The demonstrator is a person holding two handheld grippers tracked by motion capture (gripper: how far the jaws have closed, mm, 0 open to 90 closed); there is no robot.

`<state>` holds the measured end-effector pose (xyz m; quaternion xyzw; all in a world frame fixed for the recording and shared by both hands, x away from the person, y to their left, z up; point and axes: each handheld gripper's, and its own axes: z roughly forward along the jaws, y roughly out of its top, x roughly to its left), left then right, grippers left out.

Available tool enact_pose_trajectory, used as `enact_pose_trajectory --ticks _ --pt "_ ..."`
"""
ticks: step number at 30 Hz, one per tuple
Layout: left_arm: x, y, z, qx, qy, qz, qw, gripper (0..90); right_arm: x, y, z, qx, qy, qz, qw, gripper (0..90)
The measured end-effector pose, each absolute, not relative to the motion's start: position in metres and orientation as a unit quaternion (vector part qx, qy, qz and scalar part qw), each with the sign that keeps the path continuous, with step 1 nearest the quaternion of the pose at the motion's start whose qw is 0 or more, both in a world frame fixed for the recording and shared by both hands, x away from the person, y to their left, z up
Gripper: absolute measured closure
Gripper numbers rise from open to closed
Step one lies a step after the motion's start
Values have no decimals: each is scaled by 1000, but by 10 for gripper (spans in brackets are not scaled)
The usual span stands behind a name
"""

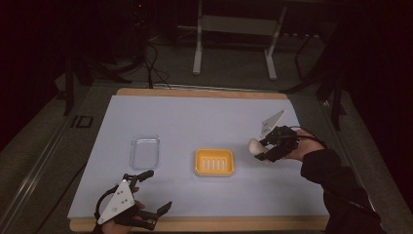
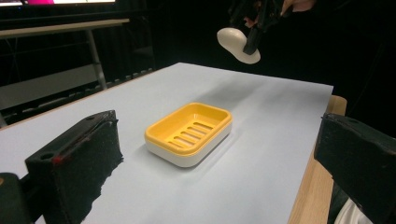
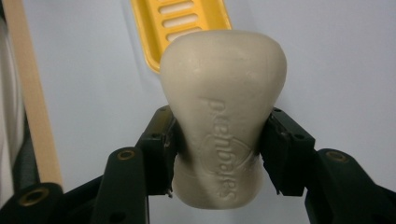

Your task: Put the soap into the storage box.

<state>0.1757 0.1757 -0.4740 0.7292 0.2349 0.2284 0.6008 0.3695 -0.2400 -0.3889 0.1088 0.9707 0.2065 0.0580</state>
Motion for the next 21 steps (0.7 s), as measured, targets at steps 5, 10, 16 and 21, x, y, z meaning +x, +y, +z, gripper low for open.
enact_pose_trajectory --ticks 5,10,16,21 --pt "176 176 -474 728 235 228 602 7 368 -229 -384 82 974 201 60 496" --pt "176 176 -474 729 235 228 601 8 366 -216 -381 59 976 203 52 496" --pt "176 176 -474 729 234 228 602 7 363 -201 -374 26 977 205 50 496" --pt "176 176 -474 729 234 227 602 7 363 -190 -370 2 977 207 43 496"
